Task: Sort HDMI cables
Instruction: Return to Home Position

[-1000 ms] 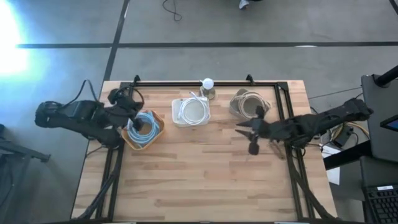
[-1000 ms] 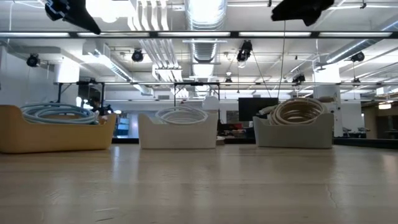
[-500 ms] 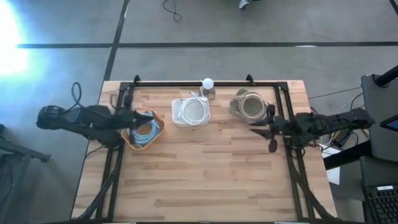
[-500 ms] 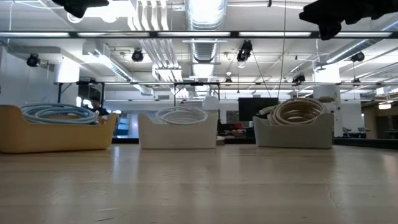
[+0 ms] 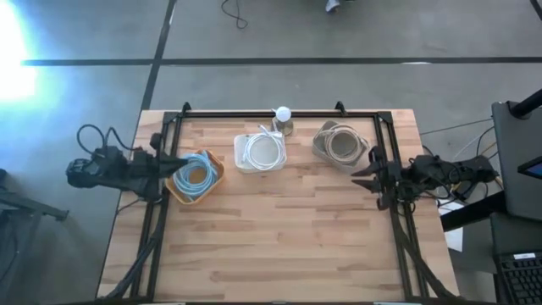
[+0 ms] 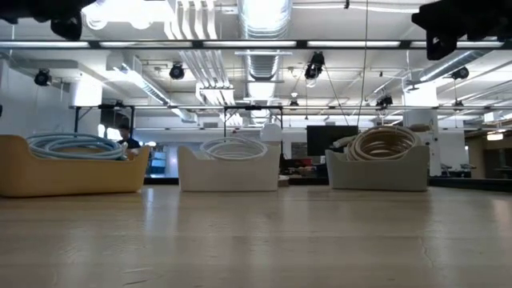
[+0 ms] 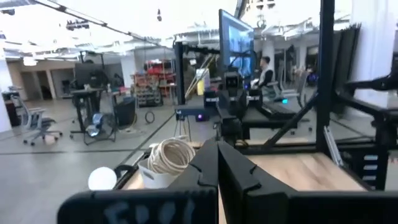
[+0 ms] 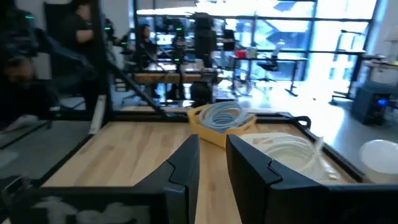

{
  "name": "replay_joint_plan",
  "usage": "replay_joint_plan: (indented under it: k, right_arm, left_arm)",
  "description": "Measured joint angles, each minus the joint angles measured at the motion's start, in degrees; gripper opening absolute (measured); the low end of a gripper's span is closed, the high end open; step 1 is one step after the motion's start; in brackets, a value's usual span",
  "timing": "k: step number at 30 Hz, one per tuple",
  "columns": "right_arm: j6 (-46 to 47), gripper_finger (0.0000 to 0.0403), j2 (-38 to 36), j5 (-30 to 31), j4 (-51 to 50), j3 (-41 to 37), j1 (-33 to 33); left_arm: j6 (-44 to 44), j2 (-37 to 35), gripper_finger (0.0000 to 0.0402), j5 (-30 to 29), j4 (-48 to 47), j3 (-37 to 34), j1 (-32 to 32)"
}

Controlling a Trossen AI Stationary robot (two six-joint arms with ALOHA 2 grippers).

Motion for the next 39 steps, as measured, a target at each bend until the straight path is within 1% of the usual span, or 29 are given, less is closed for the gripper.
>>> replay_joint_plan:
  k: [2, 4, 6, 7, 8, 10, 11, 14, 17, 20, 24, 31, 36, 39]
  right_arm:
    - [0.0, 0.0070, -1.6, -1.8, -0.1, -1.4, 0.0]
    - [-0.4, 0.0068, -3.2, -1.9, 0.0, -2.5, 0.0]
    - [-1.3, 0.0065, -4.7, -2.0, -0.1, -3.5, 0.0]
    - [-1.8, 0.0064, -5.5, -2.0, -0.1, -3.9, 0.0]
    - [-2.6, 0.0063, -6.4, -2.1, -0.1, -4.4, 0.0]
    - [-3.3, 0.0061, -8.0, -2.7, -0.2, -5.2, 0.0]
    - [-3.6, 0.0060, -8.8, -3.0, -0.4, -5.4, 0.0]
    - [-3.6, 0.0057, -9.5, -4.5, -0.7, -5.8, 0.0]
    - [-3.6, 0.0056, -9.3, -5.7, -1.7, -5.8, 0.0]
    - [-3.6, 0.0056, -9.5, -6.1, -2.1, -6.1, 0.0]
    - [-3.8, 0.0056, -9.5, -6.1, -2.3, -6.7, 0.0]
    - [-3.9, 0.0056, -9.5, -6.1, 1.1, -9.8, 0.0]
    - [-3.7, 0.0056, -9.5, -6.0, 1.1, -10.9, 0.0]
    - [-2.0, 0.0056, -9.5, -6.0, 1.3, -11.7, 0.0]
  left_arm:
    - [0.0, -2.3, 0.0000, 0.9, 0.5, -1.9, 0.0]
    - [0.6, -2.3, 0.0000, 1.8, -0.4, -3.4, 0.0]
    - [0.9, -1.9, 0.0000, 3.5, 3.7, -4.5, 0.0]
    - [1.0, -1.5, 0.0000, 3.5, 5.3, -5.7, 0.0]
    - [1.2, -1.4, 0.0000, 3.8, 7.2, -7.2, 0.0]
    - [1.6, -1.6, 0.0000, 6.3, 9.4, -10.6, 0.0]
    - [2.3, -1.6, 0.0000, 6.7, 12.6, -12.2, 0.0]
    - [3.5, -2.3, 0.0000, 6.7, 20.3, -17.0, 0.0]
    - [3.5, -2.3, 0.0000, 6.8, 24.5, -21.4, 0.0]
    - [3.5, -2.3, 0.0000, 6.8, 29.8, -24.4, 0.0]
    - [3.3, -2.3, 0.0000, 6.8, 29.5, -24.4, 0.0]
    - [3.5, -2.3, 0.0000, 6.8, 28.2, -24.4, 0.0]
    - [0.4, -2.3, 0.0000, 6.8, 27.7, -24.5, 0.0]
    - [0.0, -2.3, 0.0000, 6.8, 27.2, -24.5, 0.0]
